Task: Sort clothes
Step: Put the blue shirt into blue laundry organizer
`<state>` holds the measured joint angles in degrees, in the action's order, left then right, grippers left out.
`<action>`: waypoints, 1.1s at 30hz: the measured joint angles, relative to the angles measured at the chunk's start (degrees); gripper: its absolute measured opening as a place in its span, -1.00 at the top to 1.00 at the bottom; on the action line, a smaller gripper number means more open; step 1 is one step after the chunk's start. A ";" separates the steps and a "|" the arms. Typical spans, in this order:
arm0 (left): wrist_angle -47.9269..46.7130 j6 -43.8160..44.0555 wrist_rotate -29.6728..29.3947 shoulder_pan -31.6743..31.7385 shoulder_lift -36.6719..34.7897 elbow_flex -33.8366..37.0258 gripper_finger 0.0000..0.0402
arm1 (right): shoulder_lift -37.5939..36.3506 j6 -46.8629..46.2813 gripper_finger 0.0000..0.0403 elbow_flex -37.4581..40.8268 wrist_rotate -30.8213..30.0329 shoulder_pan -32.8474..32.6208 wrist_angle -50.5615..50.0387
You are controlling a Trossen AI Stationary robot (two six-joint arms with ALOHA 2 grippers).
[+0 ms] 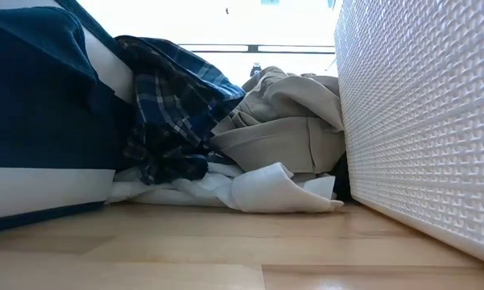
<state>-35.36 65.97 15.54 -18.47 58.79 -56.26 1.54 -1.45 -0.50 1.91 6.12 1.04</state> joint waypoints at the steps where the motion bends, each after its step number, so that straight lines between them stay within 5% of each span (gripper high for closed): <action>1: -0.01 -3.89 -1.81 2.82 -0.11 -0.04 -0.34 | 0.00 0.00 1.00 -0.01 0.00 0.00 0.01; 5: -2.01 -18.05 -1.60 14.92 3.37 -1.76 -0.34 | 0.00 0.00 1.00 -0.01 0.00 0.01 0.02; 9: -11.11 -35.21 -1.28 24.10 9.80 -11.83 -0.34 | 0.00 0.00 1.00 0.01 0.00 -0.01 0.01; 15: -29.15 -53.98 -17.32 29.92 20.31 -30.95 -0.34 | 0.00 0.00 1.00 -0.01 0.00 0.01 0.00; 21: -32.19 -47.73 -19.20 30.87 28.83 -31.51 -0.34 | 0.00 0.00 1.00 0.01 0.00 0.00 0.00; 27: -32.95 -45.87 -11.50 32.18 37.04 -31.53 -0.34 | 0.00 0.00 1.00 0.01 0.00 -0.01 0.00; 33: -36.51 -48.68 -12.79 31.79 41.77 -31.56 -0.43 | 0.00 0.00 1.00 0.01 0.00 -0.01 0.02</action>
<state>-71.87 17.29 2.75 13.32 100.56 -87.81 1.54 -1.45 -0.49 1.91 6.11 1.06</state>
